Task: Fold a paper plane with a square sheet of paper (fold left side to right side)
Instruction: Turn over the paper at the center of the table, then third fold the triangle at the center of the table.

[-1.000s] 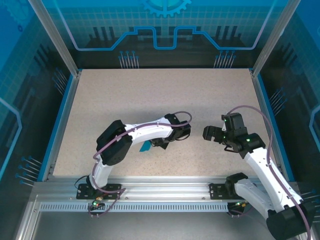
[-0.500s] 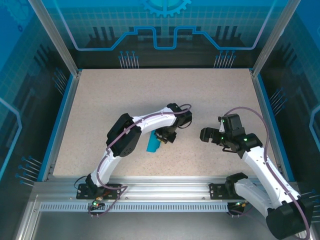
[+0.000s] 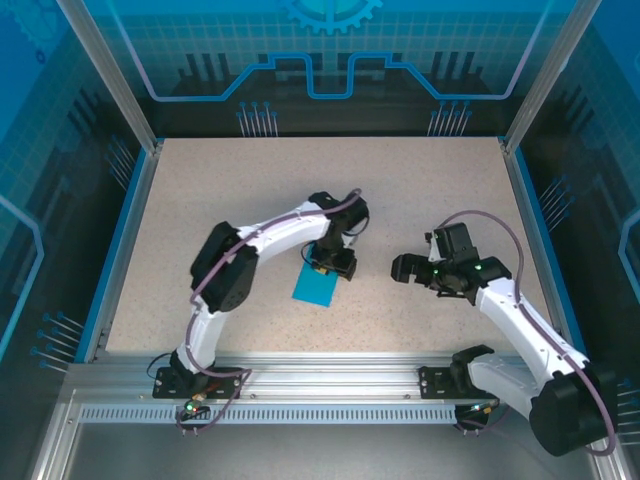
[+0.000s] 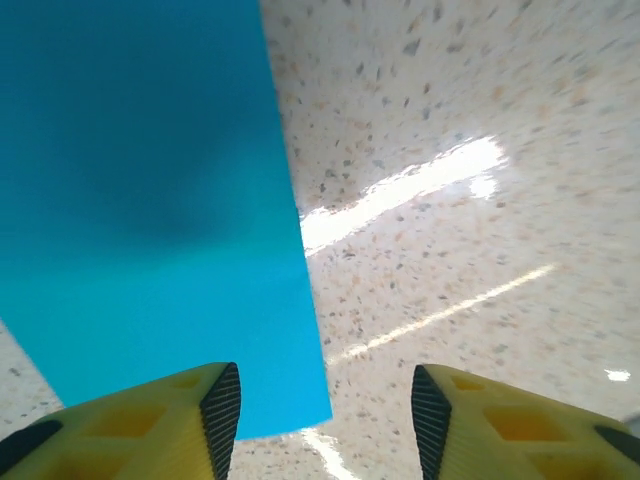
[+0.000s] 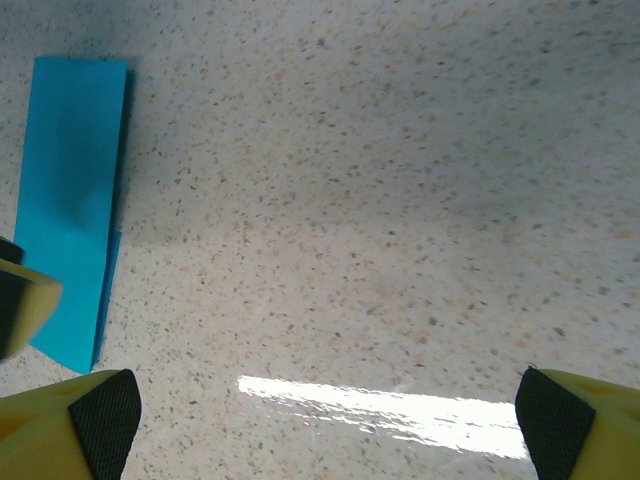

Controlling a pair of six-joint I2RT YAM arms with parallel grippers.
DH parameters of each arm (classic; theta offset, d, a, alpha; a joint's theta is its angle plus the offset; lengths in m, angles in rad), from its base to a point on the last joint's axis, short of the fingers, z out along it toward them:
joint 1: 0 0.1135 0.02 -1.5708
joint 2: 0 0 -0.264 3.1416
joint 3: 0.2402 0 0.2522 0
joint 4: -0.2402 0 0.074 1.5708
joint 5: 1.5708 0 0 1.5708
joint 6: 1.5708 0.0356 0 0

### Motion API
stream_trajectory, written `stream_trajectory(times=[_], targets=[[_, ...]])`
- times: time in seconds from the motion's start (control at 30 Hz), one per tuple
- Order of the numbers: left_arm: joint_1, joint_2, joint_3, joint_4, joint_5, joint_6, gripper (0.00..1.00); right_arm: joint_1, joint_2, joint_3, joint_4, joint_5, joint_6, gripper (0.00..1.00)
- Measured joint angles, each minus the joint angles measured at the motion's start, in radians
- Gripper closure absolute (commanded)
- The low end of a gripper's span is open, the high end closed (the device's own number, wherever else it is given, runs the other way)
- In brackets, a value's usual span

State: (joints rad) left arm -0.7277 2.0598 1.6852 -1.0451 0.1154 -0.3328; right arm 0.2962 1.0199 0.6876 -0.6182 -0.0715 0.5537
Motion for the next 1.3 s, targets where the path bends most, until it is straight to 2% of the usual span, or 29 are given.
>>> stream_trajectory(times=[0.17, 0.3, 0.47, 0.53, 0.73, 1.07, 1.3], targets=[[0.118, -0.25, -0.215, 0.171, 0.108, -0.009, 0.4, 0.119, 0.128, 0.016, 0.087, -0.005, 0.035, 0.05], [0.232, -0.424, -0.428, 0.322, 0.161, -0.051, 0.36, 0.216, 0.306, 0.101, 0.156, -0.001, 0.068, 0.1], [0.371, -0.537, -0.679, 0.491, 0.234, -0.135, 0.31, 0.288, 0.525, 0.268, 0.212, 0.015, 0.101, 0.08], [0.399, -0.543, -0.738, 0.53, 0.253, -0.159, 0.31, 0.309, 0.607, 0.348, 0.22, 0.026, 0.105, 0.08], [0.403, -0.523, -0.818, 0.646, 0.341, -0.202, 0.3, 0.331, 0.756, 0.482, 0.227, 0.043, 0.109, 0.13], [0.401, -0.395, -0.824, 0.752, 0.435, -0.219, 0.3, 0.34, 0.768, 0.486, 0.247, 0.026, 0.106, 0.16], [0.383, -0.332, -0.822, 0.78, 0.476, -0.22, 0.35, 0.34, 0.751, 0.446, 0.27, 0.006, 0.08, 0.17]])
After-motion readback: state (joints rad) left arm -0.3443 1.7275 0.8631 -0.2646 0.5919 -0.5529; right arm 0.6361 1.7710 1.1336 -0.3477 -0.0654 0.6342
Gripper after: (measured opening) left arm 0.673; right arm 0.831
